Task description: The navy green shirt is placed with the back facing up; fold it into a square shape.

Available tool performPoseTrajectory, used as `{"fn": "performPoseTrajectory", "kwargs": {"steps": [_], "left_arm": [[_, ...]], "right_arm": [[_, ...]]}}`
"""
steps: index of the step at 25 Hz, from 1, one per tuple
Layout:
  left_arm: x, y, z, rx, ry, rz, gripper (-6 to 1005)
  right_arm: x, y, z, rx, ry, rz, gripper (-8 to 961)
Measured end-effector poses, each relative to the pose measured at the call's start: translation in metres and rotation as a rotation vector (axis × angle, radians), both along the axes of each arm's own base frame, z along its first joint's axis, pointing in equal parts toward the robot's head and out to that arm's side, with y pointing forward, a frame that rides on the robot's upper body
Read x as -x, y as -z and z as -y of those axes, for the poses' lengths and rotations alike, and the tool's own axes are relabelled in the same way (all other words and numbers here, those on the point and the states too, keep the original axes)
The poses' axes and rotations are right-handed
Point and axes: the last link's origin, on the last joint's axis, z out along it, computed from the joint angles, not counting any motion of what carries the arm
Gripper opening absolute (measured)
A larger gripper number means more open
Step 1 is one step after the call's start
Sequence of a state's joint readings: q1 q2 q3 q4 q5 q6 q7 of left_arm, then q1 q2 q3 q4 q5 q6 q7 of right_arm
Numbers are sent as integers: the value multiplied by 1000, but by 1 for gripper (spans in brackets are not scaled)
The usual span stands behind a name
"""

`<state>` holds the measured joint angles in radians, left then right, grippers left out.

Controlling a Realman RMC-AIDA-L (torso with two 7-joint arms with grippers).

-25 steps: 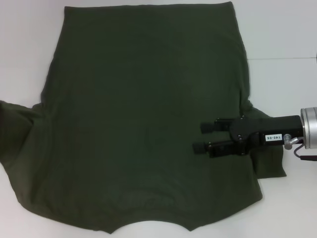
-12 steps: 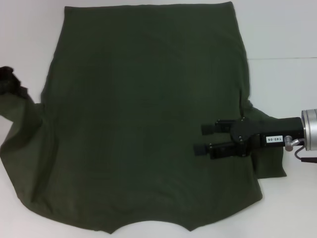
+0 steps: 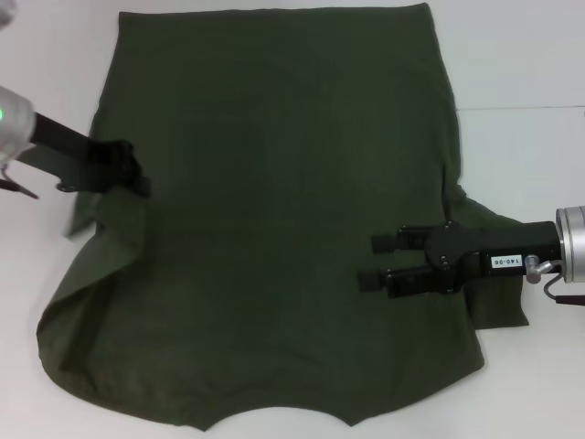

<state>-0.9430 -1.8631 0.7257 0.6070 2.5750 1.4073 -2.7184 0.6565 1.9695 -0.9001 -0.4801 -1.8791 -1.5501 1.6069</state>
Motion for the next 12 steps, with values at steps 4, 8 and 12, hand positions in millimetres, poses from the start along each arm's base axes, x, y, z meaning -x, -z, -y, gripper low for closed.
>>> {"fn": "performPoseTrajectory", "kwargs": {"steps": [4,8,12], "left_arm": [[-2,27,-5,-7,-29,-24,47],[-3,44,-6,-29,-32,-19,104],[-12,63,-8,-50,-9,-4,233]], "right_arm": [[0,0,0,1,0,1,916],[0,0,1,3,2,-2,916],[-1,1,1,4,5,-3,914]]}}
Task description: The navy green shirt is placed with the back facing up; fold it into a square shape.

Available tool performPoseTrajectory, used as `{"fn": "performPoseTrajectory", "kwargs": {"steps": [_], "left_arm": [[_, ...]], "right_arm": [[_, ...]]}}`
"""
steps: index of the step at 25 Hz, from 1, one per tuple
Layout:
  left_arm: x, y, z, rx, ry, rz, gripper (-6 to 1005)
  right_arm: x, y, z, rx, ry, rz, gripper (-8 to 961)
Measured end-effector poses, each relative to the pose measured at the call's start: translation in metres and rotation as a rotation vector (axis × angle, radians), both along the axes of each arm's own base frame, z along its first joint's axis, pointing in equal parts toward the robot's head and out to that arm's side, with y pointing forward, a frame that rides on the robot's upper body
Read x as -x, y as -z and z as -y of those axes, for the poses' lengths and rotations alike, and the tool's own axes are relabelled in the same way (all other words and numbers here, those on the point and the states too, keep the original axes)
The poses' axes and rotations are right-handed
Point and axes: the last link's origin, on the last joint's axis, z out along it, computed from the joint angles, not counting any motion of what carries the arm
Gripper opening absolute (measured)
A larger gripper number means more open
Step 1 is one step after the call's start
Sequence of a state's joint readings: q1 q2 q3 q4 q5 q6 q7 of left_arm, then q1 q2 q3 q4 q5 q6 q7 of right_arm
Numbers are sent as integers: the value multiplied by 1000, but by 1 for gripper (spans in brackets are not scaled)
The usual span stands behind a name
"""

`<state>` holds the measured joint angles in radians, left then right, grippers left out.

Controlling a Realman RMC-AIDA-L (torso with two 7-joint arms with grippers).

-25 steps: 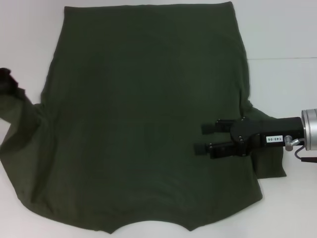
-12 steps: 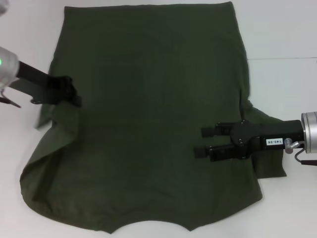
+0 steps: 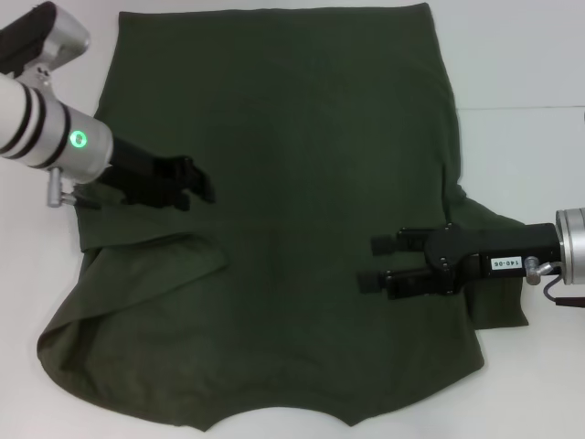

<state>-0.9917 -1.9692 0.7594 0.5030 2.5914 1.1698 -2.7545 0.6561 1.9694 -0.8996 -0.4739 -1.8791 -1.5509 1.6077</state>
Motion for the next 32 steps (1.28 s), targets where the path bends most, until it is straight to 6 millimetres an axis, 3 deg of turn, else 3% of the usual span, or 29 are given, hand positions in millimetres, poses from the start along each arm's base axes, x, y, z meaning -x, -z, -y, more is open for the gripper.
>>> {"fn": "performPoseTrajectory", "kwargs": {"steps": [4,7,12,20,32], "left_arm": [[-6,9,1,8,16,10,376],[-1,1,2,-4,31,1,487],[33,-29,8,-111,15,31,703],[87,-59,24,-285,-83,128,896],[110,-45,32,-320,-124,94,897]], "right_arm": [[-1,0,0,0,3,-2,912],[-1,-1,0,0,4,-1,911],[-2,-2,0,-3,4,1,909],[-1,-3,-2,-7,3,5,905],[2,-3,-5,-9,-6,7,900]]}}
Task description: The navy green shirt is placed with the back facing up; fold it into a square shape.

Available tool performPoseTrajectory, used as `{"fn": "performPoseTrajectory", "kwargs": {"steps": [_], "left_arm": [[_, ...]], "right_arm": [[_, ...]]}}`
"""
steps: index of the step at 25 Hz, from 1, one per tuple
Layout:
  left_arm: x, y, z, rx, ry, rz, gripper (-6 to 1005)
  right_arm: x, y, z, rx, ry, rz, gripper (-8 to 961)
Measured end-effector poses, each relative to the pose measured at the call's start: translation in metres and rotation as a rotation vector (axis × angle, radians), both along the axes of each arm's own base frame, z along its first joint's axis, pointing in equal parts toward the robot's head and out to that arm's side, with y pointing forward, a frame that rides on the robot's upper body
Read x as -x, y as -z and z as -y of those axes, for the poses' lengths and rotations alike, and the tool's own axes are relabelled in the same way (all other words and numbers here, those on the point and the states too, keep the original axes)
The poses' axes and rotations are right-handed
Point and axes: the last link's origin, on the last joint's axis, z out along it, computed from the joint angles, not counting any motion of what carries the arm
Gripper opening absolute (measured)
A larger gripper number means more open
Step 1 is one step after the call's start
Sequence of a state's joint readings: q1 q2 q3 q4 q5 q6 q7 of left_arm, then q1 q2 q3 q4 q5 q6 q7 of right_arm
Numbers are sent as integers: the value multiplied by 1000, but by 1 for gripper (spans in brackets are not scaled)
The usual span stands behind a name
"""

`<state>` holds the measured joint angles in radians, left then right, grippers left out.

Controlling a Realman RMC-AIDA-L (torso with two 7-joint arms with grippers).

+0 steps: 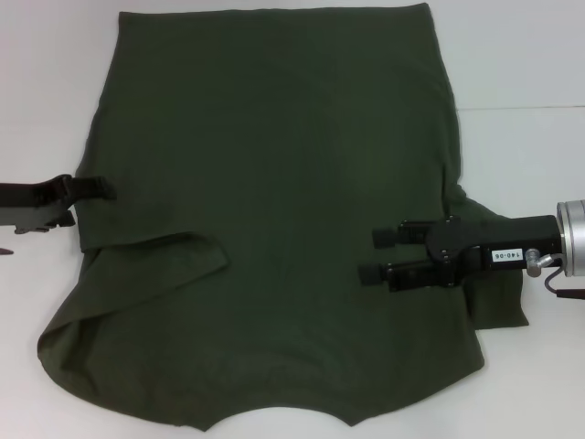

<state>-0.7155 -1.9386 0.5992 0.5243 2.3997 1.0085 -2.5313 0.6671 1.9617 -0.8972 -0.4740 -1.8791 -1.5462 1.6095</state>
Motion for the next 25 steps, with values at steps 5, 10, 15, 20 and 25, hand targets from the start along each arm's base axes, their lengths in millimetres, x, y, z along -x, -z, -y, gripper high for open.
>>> {"fn": "performPoseTrajectory", "kwargs": {"steps": [5,10,15,20,25], "left_arm": [[6,3,3,1,15,-25,897],[5,11,5,14,50,-34,896],[4,14,5,18,54,-30,895],[-3,15,5,27,61,6,892],[-25,17,-4,21,101,93,891]], "right_arm": [[0,0,0,0,4,0,898],[-1,0,0,1,12,-1,895],[-1,0,0,2,16,-1,893],[-3,1,1,3,21,-2,891],[-3,1,2,2,24,-2,889]]}}
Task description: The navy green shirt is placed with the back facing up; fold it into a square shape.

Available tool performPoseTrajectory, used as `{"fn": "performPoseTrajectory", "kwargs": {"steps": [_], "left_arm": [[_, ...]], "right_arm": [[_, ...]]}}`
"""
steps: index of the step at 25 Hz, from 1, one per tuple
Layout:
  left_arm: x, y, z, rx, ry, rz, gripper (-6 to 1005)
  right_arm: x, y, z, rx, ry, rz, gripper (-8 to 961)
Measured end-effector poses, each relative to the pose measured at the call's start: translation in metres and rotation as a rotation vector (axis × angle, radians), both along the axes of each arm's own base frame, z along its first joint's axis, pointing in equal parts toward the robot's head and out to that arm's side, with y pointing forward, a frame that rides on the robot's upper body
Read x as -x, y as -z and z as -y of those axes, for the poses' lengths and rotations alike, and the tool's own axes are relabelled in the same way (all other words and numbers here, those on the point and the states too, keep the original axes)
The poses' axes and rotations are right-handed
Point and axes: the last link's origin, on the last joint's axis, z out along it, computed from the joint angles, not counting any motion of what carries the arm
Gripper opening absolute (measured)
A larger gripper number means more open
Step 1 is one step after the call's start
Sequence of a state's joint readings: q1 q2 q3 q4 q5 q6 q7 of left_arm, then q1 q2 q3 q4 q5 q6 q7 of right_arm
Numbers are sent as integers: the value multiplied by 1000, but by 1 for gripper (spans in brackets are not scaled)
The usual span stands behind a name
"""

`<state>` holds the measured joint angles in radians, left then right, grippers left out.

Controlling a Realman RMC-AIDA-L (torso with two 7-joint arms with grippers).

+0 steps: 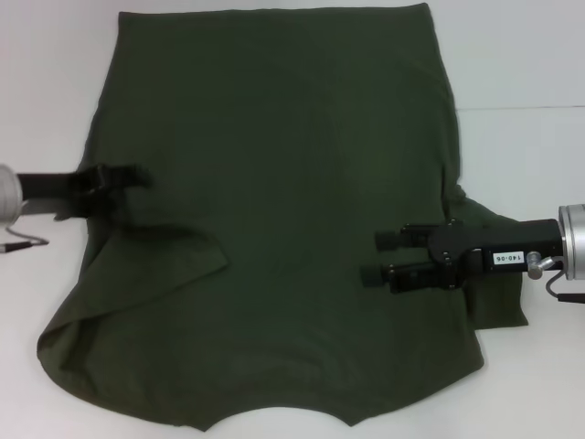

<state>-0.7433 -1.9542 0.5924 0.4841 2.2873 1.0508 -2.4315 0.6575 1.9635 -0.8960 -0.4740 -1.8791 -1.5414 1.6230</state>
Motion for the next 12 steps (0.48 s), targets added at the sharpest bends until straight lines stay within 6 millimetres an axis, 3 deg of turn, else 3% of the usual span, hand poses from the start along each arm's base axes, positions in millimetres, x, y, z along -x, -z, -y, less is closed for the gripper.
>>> {"fn": "performPoseTrajectory", "kwargs": {"steps": [8,12], "left_arm": [[-52,31,-30,-74,49,84,891],[-74,33,-39,-95,133,86,892]], "right_arm": [[-1,1,2,8,1,-6,885],[-1,1,4,14,3,-10,884]]}}
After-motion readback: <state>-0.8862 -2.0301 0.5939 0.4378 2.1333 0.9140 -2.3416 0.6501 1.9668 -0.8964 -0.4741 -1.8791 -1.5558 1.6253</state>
